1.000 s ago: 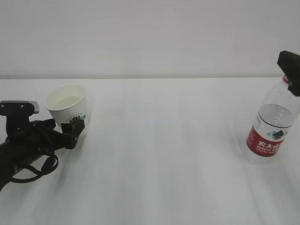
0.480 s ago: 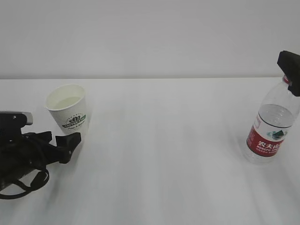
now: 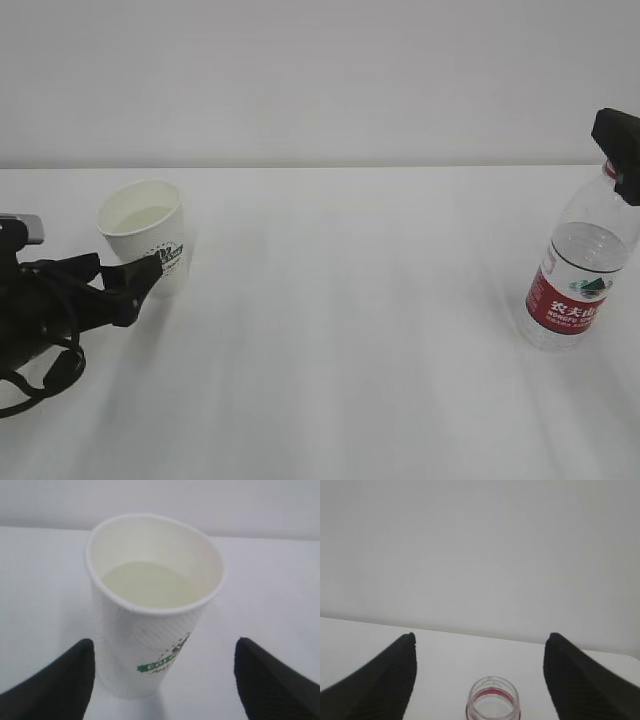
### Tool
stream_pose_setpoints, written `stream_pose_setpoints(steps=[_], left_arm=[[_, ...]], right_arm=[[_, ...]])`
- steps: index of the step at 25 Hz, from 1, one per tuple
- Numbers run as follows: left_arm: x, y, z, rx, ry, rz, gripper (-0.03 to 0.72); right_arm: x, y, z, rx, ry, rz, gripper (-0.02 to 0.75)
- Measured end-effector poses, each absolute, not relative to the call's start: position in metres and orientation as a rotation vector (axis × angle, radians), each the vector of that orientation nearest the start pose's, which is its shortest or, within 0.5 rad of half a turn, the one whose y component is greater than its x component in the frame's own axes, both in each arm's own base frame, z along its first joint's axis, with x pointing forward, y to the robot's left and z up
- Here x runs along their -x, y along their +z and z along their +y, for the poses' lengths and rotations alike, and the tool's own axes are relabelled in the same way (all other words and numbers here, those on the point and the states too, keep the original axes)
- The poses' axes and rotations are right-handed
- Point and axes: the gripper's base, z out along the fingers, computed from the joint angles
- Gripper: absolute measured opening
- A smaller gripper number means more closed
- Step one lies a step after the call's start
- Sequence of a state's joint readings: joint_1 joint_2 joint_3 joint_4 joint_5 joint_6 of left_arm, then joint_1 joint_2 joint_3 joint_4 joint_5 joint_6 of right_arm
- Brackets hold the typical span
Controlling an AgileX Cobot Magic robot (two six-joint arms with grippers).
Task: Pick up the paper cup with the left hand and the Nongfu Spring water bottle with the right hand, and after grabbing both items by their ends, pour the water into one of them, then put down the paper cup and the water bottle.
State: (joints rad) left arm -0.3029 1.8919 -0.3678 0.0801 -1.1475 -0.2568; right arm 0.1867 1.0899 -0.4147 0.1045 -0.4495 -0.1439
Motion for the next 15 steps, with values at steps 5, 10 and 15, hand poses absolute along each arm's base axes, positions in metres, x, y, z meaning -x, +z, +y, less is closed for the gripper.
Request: stream_pose_setpoints(steps=[5,10,15], left_arm=[[-0.254,0.124,-0.086,-0.125,-0.440,1.817,0.612],[-0.253,0.143,-0.086,-0.126,-0.451,1.746,0.585],[-0.249,0.159,-0.087,-0.149,-0.470,1.683,0.582]], right_arm=[[-0.212,0.258,0.036,0.168,0.063,1.699,0.593],[-0.212,0.264,0.035,0.157,0.060,1.635,0.593],[-0.216,0.274,0.036,0.151,0.061,1.593,0.593]])
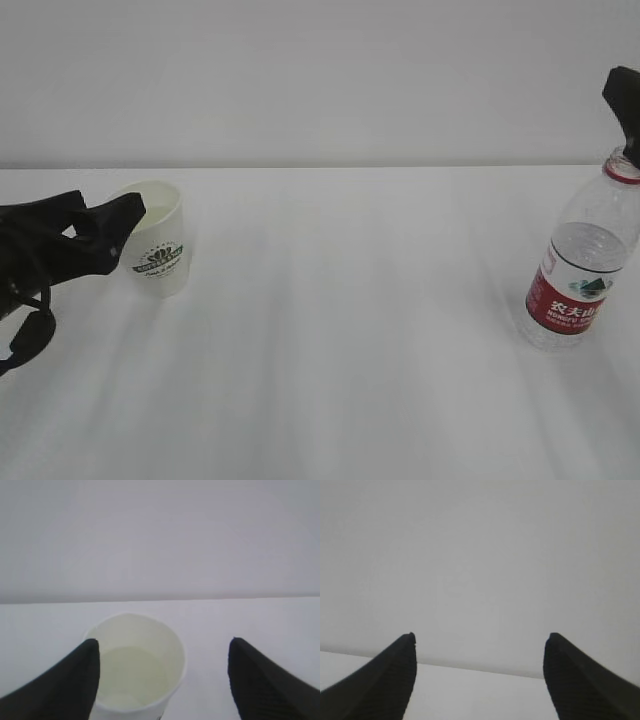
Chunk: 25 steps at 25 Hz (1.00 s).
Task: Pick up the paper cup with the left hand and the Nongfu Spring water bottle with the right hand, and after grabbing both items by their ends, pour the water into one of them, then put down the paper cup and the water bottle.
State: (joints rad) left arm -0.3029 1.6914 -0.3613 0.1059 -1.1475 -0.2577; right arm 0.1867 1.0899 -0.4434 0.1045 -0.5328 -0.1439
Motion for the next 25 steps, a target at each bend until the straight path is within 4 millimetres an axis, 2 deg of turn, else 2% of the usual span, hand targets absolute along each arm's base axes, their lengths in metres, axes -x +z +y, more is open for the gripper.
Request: stream_pose_setpoints(steps=[6,15,25], left_arm=[[-0.244,0.181,-0.088,-0.179,-0.491,1.598,0.582],[-0.236,0.212,-0.085,-0.171,-0.497,1.481,0.580],[-0.214,0.250,-0.074,-0.130,-0.466,1.454,0.580]], right_arm=[[-0.224,0.297,0.038,0.144,0.067,1.539,0.593],[-0.230,0.311,0.040,0.155,0.078,1.584,0.593],[-0.205,0.336,0.036,0.150,0.087,1.507,0.593]])
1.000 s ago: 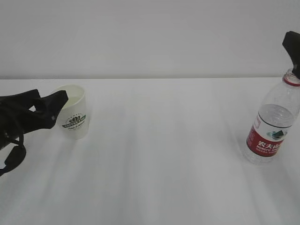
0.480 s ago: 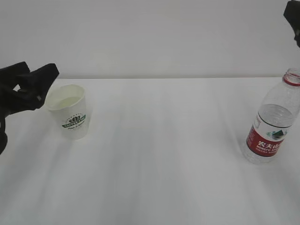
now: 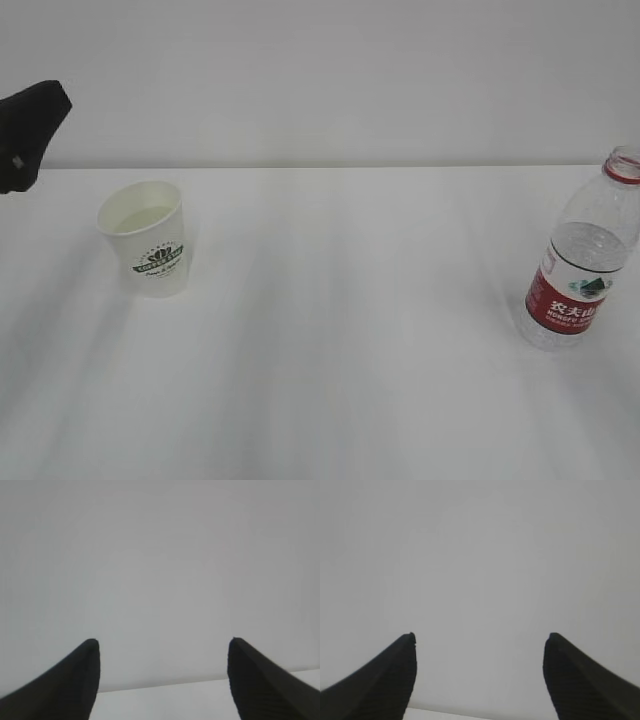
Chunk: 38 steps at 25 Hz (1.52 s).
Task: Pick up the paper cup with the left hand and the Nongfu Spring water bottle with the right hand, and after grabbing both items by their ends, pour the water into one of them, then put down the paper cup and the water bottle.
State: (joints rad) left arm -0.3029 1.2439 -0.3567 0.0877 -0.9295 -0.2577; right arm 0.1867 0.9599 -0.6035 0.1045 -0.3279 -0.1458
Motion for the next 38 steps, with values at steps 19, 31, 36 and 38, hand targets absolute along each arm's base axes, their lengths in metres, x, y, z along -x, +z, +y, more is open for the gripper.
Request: stream_pose_setpoints(steps=[19,31,36,38], left_arm=[[-0.147,0.295,-0.049,-0.122,-0.414,1.489,0.580],[-0.101,0.307,-0.032,-0.107,-0.391,1.489,0.580],[-0.087,0.310,-0.028,-0.100,-0.393,1.455,0.580],[-0.080,0.313,-0.025,-0.097,-0.395,1.430,0.580]], right_arm=[[-0.125,0.370,0.024,0.168,0.118,1.466,0.593],[-0.094,0.364,0.020,0.198,0.131,1.553,0.592],[-0.079,0.367,0.018,0.192,0.145,1.524,0.592],[-0.070,0.367,0.016,0.191,0.154,1.519,0.592]])
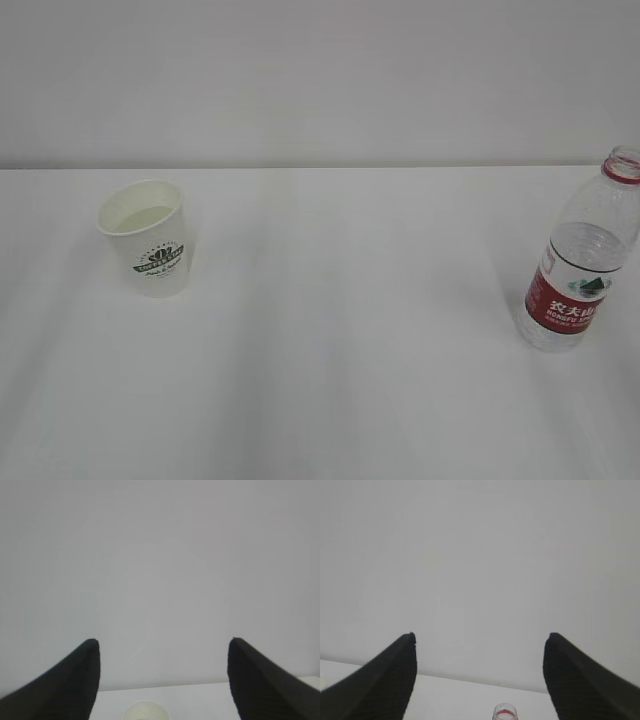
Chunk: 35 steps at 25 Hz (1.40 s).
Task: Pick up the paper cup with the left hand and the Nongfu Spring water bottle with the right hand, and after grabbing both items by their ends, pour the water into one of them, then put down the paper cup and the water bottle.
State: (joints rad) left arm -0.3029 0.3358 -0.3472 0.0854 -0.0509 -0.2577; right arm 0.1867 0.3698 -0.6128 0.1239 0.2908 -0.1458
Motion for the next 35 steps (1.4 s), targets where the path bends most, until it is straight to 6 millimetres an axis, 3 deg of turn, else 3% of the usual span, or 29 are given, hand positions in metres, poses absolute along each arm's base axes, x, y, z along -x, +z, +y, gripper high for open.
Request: stream_pose_setpoints(steps=[6,15,21,26,35], left_arm=[[-0.056,0.311,-0.017,-0.087,-0.390,1.413,0.579],[-0.030,0.321,-0.004,-0.080,-0.304,1.617,0.577],[-0.014,0.330,0.004,-0.059,-0.261,1.773,0.506],[-0.005,0.333,0.008,-0.084,-0.216,1.841,0.470],[0.003,0.318,0.012,-0.084,-0.172,2.036,0.459]], right_arm=[[-0.044,0.362,0.013,0.209,0.161,1.534,0.592],[-0.013,0.348,0.009,0.244,0.168,1.609,0.592],[0.008,0.336,0.007,0.286,0.174,1.730,0.592],[0.022,0.341,0.004,0.311,0.156,1.794,0.592],[0.039,0.343,-0.007,0.319,0.028,1.912,0.592]])
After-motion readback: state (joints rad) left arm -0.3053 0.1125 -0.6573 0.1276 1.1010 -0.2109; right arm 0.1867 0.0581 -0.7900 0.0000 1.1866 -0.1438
